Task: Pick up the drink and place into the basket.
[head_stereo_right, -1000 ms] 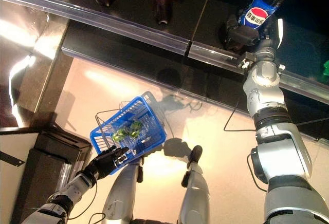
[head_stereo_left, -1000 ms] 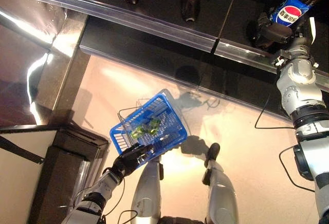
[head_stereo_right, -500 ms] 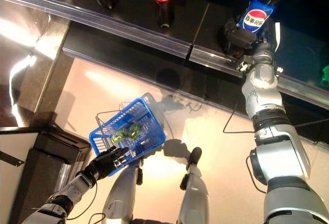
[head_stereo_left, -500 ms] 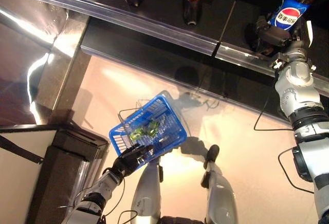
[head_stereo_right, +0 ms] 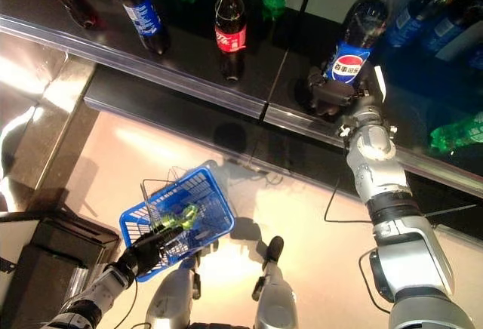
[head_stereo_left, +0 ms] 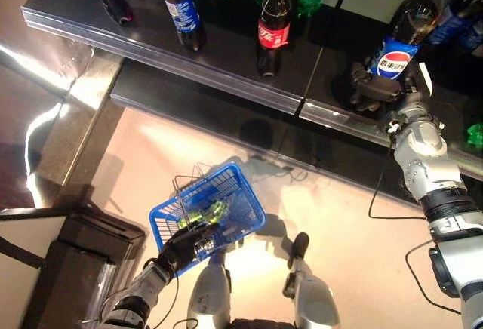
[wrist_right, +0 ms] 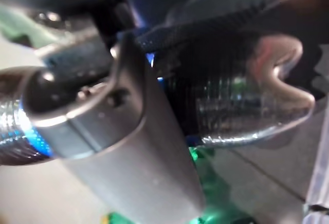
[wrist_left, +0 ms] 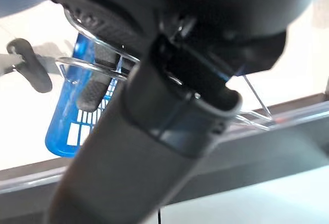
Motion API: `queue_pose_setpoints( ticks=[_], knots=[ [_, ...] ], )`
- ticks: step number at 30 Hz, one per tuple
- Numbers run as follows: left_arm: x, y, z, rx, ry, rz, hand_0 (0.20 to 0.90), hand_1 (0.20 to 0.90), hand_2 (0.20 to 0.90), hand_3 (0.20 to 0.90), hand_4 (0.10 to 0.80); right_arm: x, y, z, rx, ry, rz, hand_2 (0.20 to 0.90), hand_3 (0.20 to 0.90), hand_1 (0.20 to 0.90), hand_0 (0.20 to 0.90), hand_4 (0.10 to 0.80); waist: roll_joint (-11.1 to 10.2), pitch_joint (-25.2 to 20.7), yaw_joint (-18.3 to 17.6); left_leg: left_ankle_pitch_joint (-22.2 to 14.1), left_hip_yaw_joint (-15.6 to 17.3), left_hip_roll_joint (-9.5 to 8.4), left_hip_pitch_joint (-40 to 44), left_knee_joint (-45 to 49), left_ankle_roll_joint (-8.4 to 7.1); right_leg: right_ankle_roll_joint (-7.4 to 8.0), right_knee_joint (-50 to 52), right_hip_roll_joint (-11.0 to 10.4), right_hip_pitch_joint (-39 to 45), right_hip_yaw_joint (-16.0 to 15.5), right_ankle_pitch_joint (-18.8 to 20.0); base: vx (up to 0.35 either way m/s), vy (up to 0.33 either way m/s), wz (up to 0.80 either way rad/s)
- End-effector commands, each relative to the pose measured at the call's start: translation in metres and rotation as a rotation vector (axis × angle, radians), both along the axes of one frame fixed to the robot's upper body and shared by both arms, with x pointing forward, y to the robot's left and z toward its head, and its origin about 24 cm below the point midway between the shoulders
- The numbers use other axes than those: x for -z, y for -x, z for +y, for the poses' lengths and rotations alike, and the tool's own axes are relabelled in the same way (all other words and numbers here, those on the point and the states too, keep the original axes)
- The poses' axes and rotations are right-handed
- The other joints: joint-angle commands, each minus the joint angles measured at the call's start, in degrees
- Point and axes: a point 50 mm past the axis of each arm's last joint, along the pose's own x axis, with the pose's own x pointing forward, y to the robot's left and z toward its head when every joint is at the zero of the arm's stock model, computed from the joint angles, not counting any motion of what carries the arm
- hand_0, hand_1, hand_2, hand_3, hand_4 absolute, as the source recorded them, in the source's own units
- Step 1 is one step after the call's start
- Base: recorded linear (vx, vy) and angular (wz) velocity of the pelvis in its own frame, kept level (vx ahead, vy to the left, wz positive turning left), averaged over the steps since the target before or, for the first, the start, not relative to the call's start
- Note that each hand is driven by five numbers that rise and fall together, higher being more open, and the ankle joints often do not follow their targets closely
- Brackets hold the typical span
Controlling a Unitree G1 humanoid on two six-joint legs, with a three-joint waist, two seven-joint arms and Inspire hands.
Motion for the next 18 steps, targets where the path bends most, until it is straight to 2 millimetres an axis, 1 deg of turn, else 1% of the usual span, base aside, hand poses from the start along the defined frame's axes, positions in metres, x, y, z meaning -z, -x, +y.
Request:
queue_pose_setpoints(
  ticks=[1,7,12,17,18],
  knots=[
    [0.011,0.037,0.013,0.057,-0.022,0.017,0.3,0.3,0.3,0.2,0.1,-0.031,0.015,-0.002,-0.037,0.012,-0.218,0.3,0.2,0.3,0.3,0.1,-1.6,-19.6,0.3,-1.7,2.7,0.1,-1.1,-0.1,0.3,3.34,0.6,-2.3,0.7,-0.5,-3.0,0.079,-0.02,0.0],
    [0.011,0.039,0.009,0.042,0.008,-0.002,0.3,0.3,0.3,0.2,0.1,-0.01,0.021,0.001,-0.079,-0.005,-0.17,0.3,0.2,0.3,0.3,0.1,-2.2,-23.0,0.4,-2.0,2.8,0.43,0.7,-0.1,-0.23,3.34,0.0,-2.2,3.6,-1.8,-3.5,0.054,-0.002,0.0],
    [0.005,0.032,0.004,0.03,0.042,-0.049,0.3,0.3,0.3,0.2,0.1,0.002,0.027,0.012,-0.122,-0.014,-0.158,0.3,0.2,0.3,0.3,0.1,-2.5,-24.2,0.5,-2.0,2.5,0.45,1.6,-0.1,-0.48,3.22,-0.2,-2.0,5.3,-2.7,-3.8,0.015,0.0,0.07],
    [-0.008,0.018,-0.004,0.046,0.095,-0.141,0.3,0.3,0.3,0.2,0.1,0.011,0.036,0.026,-0.18,-0.007,-0.16,0.3,0.2,0.3,0.3,0.1,-2.7,-24.9,0.8,-1.8,2.0,0.24,1.8,-0.1,-0.64,3.31,-0.2,-2.1,6.2,-3.4,-3.8,-0.012,0.0,0.07],
    [-0.012,0.014,-0.006,0.048,0.116,-0.172,0.3,0.3,0.3,0.2,0.1,0.013,0.039,0.033,-0.203,-0.003,-0.164,0.3,0.2,0.3,0.3,0.1,-2.8,-25.0,0.9,-1.8,1.9,0.2,2.0,-0.1,-0.62,3.38,-0.2,-2.2,6.2,-3.5,-3.7,-0.012,0.0,0.07]
  ],
)
